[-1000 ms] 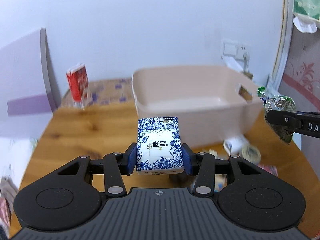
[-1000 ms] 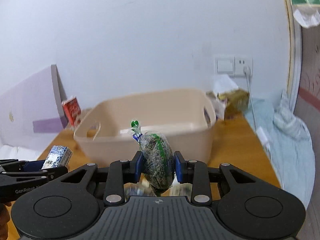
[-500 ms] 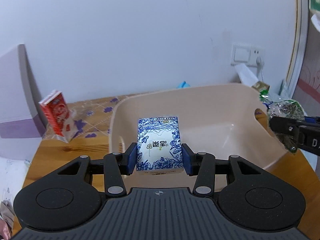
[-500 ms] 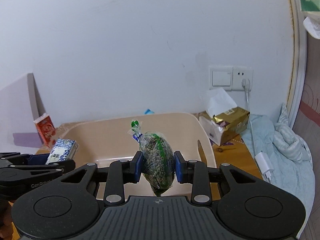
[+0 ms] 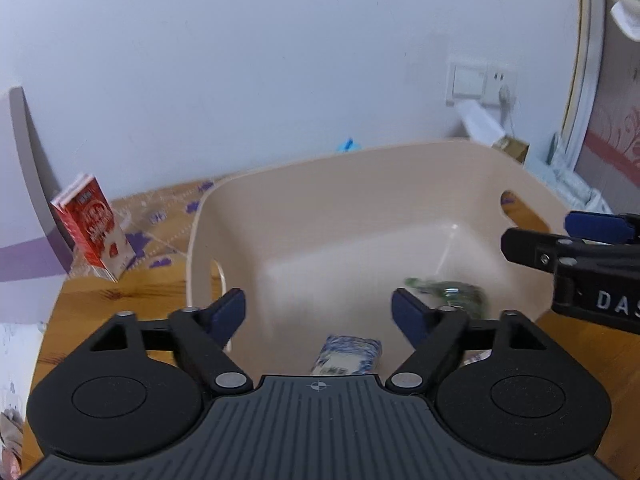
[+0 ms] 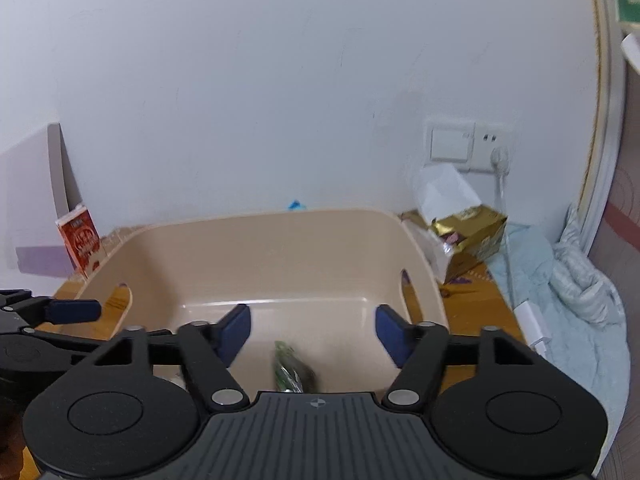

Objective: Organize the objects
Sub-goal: 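Carry both items over the beige bin and open both tools to drop them, then grasp the cartoon tissue pack with the left tool while the right grasps the plaid scrunchie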

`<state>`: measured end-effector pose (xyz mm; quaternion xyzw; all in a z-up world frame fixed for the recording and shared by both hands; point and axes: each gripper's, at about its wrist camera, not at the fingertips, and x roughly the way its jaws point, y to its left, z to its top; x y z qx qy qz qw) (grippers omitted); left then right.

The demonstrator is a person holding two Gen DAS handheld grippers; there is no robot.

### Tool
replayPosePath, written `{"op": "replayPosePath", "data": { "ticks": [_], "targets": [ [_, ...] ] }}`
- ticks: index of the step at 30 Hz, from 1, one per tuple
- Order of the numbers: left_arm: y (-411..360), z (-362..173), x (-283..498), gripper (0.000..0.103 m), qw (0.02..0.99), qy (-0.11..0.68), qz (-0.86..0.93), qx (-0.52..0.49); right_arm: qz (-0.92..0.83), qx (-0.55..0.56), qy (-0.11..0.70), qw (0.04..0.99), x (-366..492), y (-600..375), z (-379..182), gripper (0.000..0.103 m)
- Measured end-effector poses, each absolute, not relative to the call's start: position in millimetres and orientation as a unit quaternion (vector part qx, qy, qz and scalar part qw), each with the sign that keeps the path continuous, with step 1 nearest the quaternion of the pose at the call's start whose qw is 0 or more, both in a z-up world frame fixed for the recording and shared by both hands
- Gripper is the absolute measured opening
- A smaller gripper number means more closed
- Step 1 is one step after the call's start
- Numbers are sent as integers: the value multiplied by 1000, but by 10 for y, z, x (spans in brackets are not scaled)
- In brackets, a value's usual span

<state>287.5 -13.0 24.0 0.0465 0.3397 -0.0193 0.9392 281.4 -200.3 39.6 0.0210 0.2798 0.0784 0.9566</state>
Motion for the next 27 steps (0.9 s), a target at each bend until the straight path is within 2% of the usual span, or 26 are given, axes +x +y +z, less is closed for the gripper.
{"op": "replayPosePath", "data": {
  "ticks": [2,4,9,27],
  "targets": [
    [-116,302,2772,87,941,334,-22,46,78,21,270,959,2671,-2052,457,80],
    [-97,353,2667,89,943,329,-24,47,78,22,261,962,2510,-2117,499,93],
    [-31,397,2356,91,944,324,-27,51,76,12,252,965,2082,-2133,516,103],
    [127,-99,1353,92,929,362,-43,56,119,-5,356,927,1229,-1962,-306,103]
  ]
}}
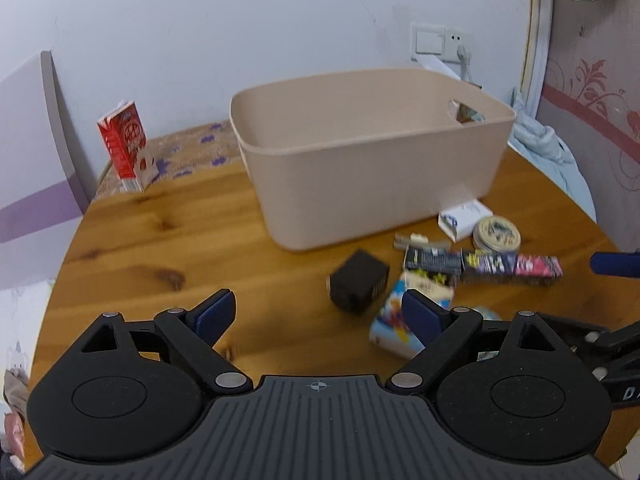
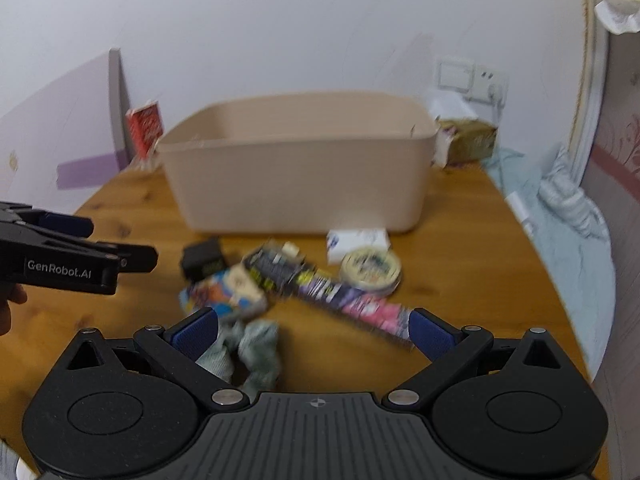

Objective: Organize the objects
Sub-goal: 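Grasp the cartoon tissue pack with the left tool while the right grasps the plaid scrunchie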

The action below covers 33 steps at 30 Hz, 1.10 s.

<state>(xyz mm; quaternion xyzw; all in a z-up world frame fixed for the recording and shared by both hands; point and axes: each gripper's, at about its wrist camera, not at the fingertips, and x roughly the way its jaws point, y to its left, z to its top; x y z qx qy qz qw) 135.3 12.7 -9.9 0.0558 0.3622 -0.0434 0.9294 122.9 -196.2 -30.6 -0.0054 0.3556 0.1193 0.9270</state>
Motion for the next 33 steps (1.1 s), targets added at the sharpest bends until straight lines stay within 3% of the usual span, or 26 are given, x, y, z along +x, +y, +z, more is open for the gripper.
{"op": "replayPosePath", "data": {
  "ticks": [10,23,29,31,33],
  "targets": [
    [185,-435,1283,92,919,392,-43,20,149,-43,397,904,1217,-1615,-759,103],
    [-120,-654,1472,92,914,394,-95,28,97,-24,385,917,1402,-1932,-775,101],
    [-251,-738,1611,91,909,404,-102,30,98,-37,376,921,1401,-1990,-768,88],
    [-274,-760,1641,91,909,403,-104,31,101,-37,374,921,1409,-1998,-759,77],
    [-301,-767,1644,84,911,397,-102,39,101,-37,371,922,1410,-2005,-753,71]
  ]
}}
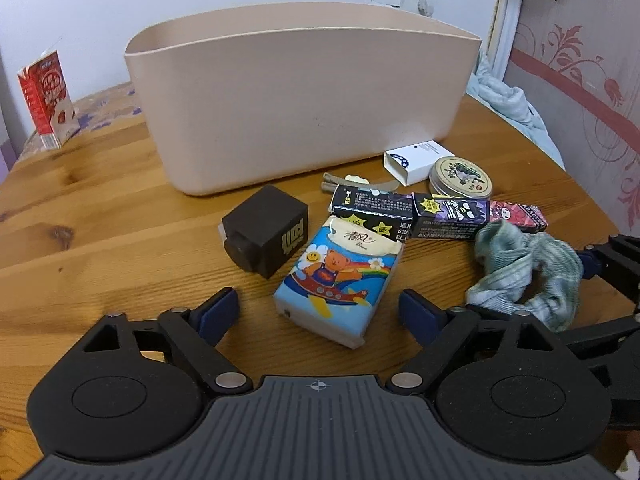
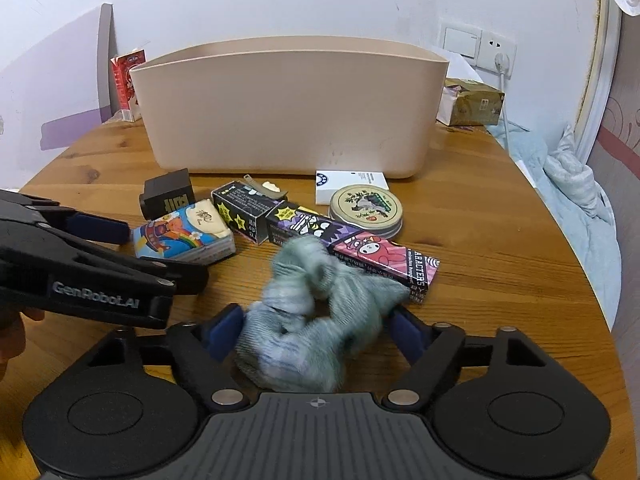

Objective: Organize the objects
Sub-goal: 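Grasp the cartoon tissue pack with the left tool while the right grasps the plaid scrunchie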

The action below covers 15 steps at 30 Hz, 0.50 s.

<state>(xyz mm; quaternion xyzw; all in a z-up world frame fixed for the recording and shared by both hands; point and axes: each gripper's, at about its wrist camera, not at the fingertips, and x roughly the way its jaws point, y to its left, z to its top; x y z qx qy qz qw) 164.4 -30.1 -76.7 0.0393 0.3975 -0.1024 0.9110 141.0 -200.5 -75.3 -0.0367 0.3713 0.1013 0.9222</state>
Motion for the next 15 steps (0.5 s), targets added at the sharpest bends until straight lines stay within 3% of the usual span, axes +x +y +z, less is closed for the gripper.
{"op": "replayPosePath", "data": {
  "ticks": [4,5,8,15],
  "targets": [
    [-309,-757,1639,69,915,388,-102,44,103,-36,367,924,1393,-2007,-738,51],
    [-309,-748,1636,59,916,386,-102,44,104,-36,366,924,1381,-2000,-737,44],
    [-312,-733,1623,53,915,386,-107,46,106,-34,366,924,1360,-1987,-723,25],
    [-245,-684,1504,49,913,393,-107,34,114,-18,365,924,1262,-2033,-642,18]
  ]
}}
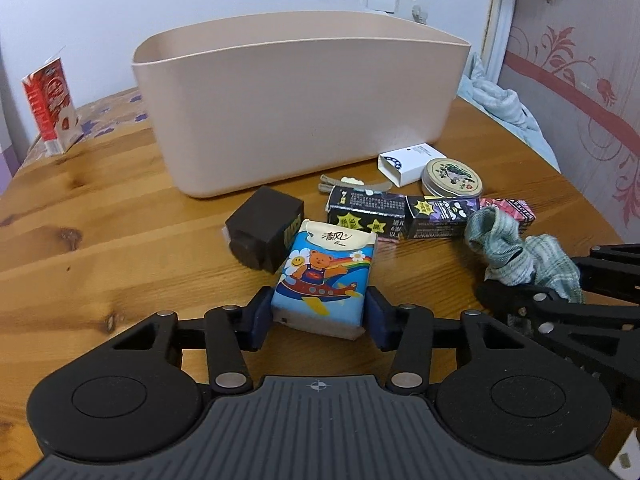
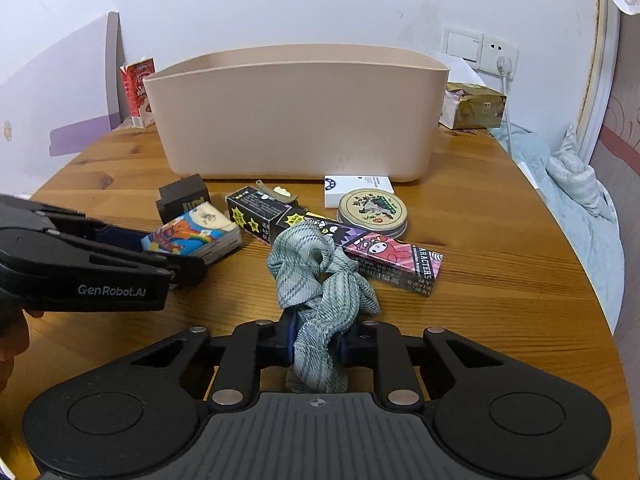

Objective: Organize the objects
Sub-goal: 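Grasp the cartoon tissue pack with the left tool while the right grasps the plaid scrunchie, then lift both items over the bin and open both tools to release them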

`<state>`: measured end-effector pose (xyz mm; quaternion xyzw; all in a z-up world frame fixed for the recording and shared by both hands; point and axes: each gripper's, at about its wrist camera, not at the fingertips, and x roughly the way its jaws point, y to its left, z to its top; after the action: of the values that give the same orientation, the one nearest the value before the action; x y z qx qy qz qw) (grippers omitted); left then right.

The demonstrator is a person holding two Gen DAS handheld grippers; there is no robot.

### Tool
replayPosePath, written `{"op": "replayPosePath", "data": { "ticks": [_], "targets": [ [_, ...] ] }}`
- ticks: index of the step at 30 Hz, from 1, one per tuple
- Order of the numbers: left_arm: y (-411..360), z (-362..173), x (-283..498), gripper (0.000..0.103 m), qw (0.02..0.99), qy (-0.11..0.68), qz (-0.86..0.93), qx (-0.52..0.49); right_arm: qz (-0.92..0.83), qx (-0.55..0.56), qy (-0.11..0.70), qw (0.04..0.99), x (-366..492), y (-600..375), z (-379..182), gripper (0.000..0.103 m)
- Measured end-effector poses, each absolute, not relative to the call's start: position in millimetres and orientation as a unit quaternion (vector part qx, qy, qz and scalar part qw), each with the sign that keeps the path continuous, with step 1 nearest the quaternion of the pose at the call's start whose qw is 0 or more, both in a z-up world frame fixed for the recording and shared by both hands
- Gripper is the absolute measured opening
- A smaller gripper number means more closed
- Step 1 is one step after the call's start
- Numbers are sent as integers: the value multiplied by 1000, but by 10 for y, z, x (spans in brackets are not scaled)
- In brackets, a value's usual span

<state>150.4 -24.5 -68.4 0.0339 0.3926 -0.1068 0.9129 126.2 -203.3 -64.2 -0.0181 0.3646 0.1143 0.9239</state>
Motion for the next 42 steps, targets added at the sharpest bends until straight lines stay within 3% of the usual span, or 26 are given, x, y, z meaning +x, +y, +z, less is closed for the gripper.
{"op": "replayPosePath", "data": {
  "ticks": [14,26,33,42],
  "targets": [
    [-34,21,1148,49,940,325,-93,41,113,-1,263,958,1150,-2249,58,18],
    [1,625,1707,49,961,262,-63,56,101,-33,194,975,1753,-2251,535,18],
    [-83,679,2267,49,961,263,-45,68,99,-17,194,976,2292,-2243,638,18],
    [-214,302,3041,49,945,320,-8,74,111,-32,246,962,2921,-2101,443,18]
  ]
}}
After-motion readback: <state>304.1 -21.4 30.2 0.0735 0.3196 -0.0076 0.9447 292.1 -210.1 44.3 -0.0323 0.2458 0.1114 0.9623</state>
